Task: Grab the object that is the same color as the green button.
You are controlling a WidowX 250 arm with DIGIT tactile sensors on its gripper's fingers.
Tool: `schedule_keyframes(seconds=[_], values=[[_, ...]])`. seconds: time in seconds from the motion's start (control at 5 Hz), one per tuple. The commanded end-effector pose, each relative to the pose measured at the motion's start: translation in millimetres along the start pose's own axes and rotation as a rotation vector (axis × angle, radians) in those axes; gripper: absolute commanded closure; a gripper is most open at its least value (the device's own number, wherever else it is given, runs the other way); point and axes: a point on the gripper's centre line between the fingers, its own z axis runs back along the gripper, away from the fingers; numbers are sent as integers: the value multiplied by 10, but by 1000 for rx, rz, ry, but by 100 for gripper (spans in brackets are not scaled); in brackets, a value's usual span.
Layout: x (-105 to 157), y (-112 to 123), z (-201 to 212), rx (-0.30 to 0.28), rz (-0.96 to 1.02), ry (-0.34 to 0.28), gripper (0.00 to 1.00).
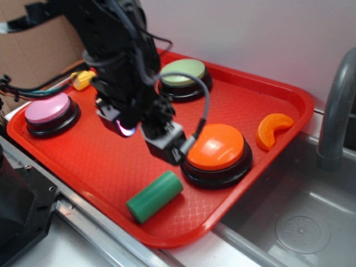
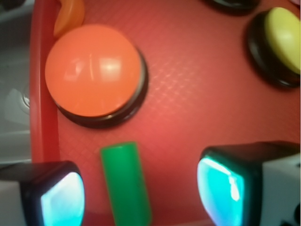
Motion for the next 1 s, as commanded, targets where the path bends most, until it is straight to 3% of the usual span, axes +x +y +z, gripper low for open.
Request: schedule_keyframes(seconds=[0.0,0.4,0.6,0.8], values=[[-108,-106,-284,-53,-50,6,0],[-273,-58,-489,-6,-51,8,0],[-252,-47,-524,-29,-32,-5,0],[-259,-8,-556,-41,8,-12,56]])
